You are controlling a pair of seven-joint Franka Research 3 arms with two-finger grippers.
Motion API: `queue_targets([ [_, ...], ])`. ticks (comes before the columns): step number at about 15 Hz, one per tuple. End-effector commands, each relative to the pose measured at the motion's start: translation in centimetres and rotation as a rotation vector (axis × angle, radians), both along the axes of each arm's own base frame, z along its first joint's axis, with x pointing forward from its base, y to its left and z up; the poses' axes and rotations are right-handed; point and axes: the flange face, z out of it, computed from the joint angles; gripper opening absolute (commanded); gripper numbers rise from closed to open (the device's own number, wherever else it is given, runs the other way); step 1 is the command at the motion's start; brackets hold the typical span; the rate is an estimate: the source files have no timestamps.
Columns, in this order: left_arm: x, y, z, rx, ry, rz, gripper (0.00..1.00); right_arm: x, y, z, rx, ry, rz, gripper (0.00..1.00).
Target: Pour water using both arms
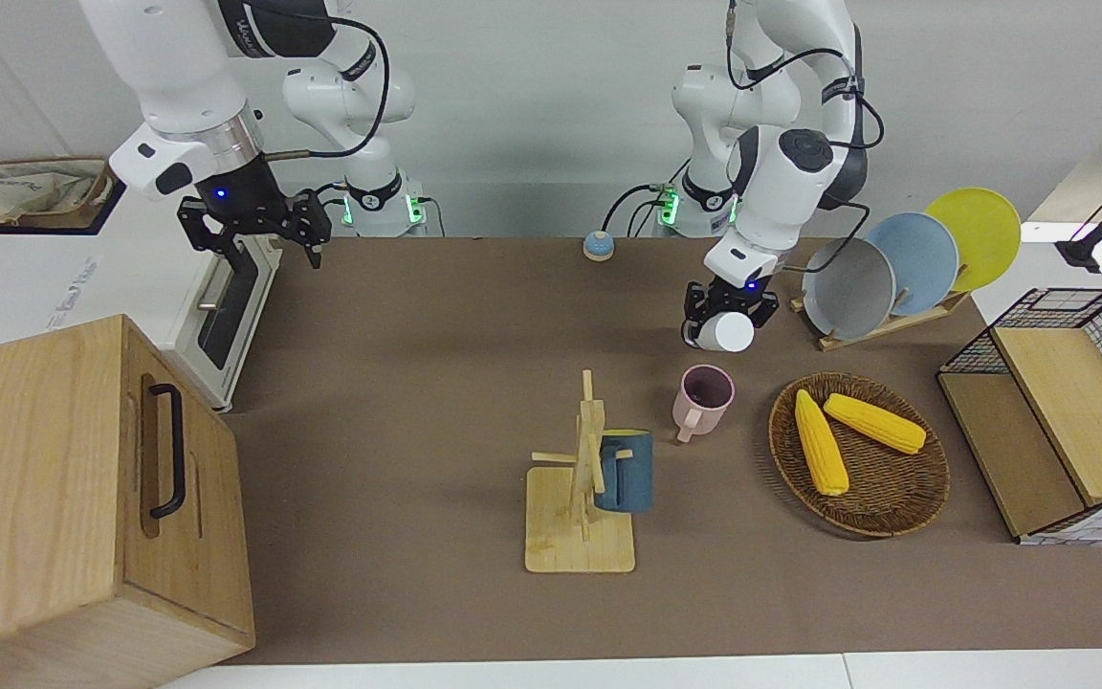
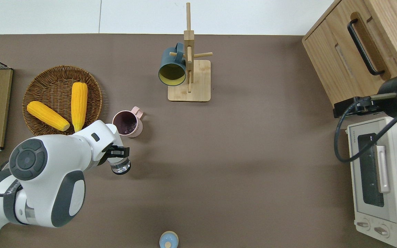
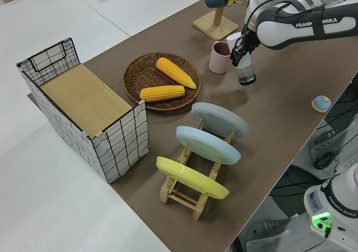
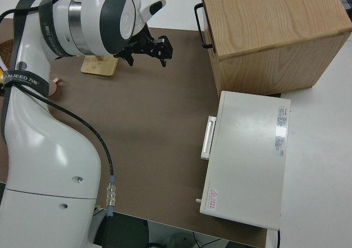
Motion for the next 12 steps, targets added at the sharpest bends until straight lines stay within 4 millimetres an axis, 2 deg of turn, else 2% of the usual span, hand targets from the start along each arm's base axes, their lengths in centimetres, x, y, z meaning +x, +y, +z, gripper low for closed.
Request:
queue_targets([
  [1, -1.0, 0.7, 2.6, -0.033, -0.042, 0.049, 0.0, -0.2, 0.1, 0.3, 0.009, 0.003, 0.015, 0.985],
  [3, -0.8, 1.4, 3.0, -0.036, -0.049, 0.087, 0.0, -0.3, 0.1, 0.4, 0.009, 0.0, 0.015, 0.985],
  [5, -0.4, 3.4, 4.0, -0.022, -0.073, 0.119, 0.0, -0.2, 0.1, 0.3, 0.009, 0.001, 0.015, 0.983],
  [9, 0.3, 5.7, 6.8, 0.023, -0.138, 0.205, 0.0, -0.2, 0.1, 0.4, 0.009, 0.001, 0.015, 0.985],
  [12, 1.6, 6.4, 9.4, 0.062, -0.202, 0.263, 0.0, -0.2, 0.1, 0.4, 0.009, 0.0, 0.015, 0.985],
])
